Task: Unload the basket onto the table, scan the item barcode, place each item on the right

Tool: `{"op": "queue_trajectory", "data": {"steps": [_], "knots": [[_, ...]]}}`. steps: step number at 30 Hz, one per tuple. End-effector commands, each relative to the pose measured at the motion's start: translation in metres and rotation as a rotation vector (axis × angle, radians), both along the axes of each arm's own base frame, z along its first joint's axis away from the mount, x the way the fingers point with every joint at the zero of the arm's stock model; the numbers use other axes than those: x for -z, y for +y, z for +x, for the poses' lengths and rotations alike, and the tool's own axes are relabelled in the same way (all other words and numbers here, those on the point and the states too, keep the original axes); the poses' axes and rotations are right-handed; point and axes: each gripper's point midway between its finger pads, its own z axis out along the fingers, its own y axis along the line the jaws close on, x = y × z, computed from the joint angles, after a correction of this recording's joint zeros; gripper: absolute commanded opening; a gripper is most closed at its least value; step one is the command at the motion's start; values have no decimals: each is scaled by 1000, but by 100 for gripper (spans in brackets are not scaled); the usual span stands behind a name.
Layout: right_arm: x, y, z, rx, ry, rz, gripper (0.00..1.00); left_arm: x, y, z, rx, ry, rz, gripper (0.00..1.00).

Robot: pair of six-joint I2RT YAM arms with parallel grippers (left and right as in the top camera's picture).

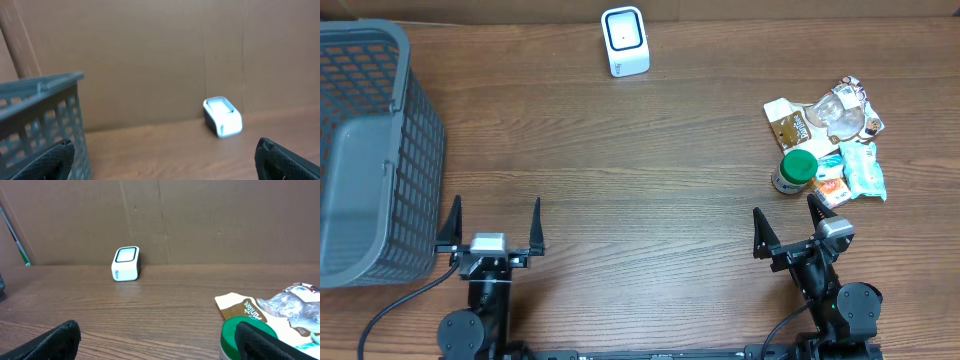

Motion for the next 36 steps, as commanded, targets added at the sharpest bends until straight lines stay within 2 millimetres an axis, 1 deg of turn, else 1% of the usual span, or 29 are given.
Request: {"op": "queue_trajectory", "data": {"steps": [1, 4, 8, 11, 12, 15, 36], "knots": [[1, 2, 0, -10, -5, 4, 100, 20, 0, 4, -10, 24, 85, 100], [1, 2, 0, -10, -4, 5, 100, 40, 0, 8, -15, 65, 142, 100], [1, 2, 0, -10, -4, 5, 100, 63, 1, 9, -15, 143, 196, 99], [1, 2, 0, -10, -4, 5, 100, 81, 2, 9, -13, 217, 195, 100], [1, 2, -1, -11, -5, 4, 100, 83, 2, 9, -13, 229, 177, 100], [2, 2, 0, -10, -4, 4, 100, 82, 0, 9, 1, 227, 66, 100], [1, 2, 0, -10, -4, 5, 100, 83, 0, 9, 0, 230, 63, 99]]}}
